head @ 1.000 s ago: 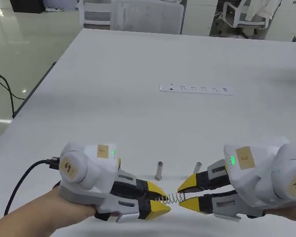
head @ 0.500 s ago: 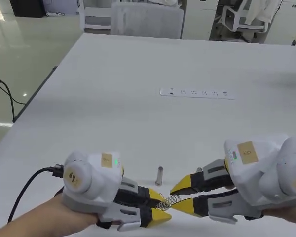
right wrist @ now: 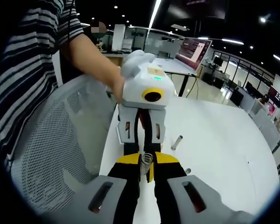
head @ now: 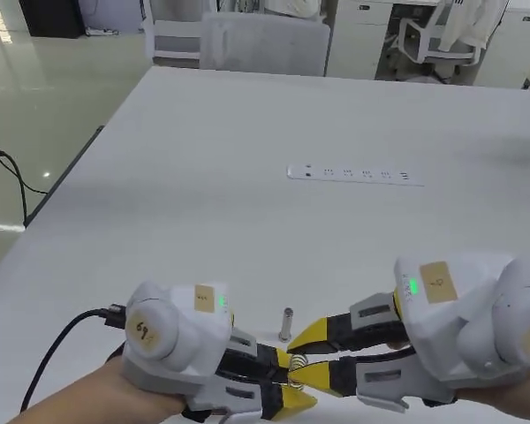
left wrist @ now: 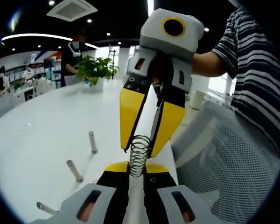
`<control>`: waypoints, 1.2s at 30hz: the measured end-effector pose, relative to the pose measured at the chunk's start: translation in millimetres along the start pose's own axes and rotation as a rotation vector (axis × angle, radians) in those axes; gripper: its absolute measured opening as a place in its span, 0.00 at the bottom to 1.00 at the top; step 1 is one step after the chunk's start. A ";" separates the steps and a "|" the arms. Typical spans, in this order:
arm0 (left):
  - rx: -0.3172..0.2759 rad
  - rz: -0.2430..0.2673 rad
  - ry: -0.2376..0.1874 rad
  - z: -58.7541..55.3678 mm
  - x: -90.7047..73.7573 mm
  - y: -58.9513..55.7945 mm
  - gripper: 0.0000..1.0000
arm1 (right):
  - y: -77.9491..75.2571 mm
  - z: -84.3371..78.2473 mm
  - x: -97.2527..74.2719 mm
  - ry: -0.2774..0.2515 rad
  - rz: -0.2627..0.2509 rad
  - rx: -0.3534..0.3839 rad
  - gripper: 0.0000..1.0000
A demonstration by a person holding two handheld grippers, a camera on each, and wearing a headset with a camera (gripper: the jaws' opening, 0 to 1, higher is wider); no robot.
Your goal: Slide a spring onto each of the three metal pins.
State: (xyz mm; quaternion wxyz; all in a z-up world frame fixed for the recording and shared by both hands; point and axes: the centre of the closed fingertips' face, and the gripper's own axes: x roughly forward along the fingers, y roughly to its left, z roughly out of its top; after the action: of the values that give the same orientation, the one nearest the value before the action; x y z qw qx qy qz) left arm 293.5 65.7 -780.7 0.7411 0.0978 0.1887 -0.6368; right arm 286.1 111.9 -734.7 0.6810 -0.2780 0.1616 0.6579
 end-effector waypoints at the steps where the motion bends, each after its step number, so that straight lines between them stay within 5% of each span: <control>1: -0.001 0.000 0.001 0.1 0.0 0.0 0.03 | -0.7 0.8 0.7 -0.006 -0.006 0.000 0.07; 18: -0.043 0.016 0.021 -6.3 -3.9 0.3 0.04 | 1.2 -0.9 3.7 -0.006 -0.009 0.003 0.07; 36: -0.083 0.062 0.022 -9.7 -16.0 6.5 0.21 | -1.8 -15.5 8.5 0.044 -0.021 -0.016 0.07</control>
State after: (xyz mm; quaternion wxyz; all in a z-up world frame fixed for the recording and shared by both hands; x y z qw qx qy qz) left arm 296.4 85.0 -783.6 0.7619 0.0799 0.2200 -0.6039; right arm 290.8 109.6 -751.7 0.6818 -0.2995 0.1685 0.6457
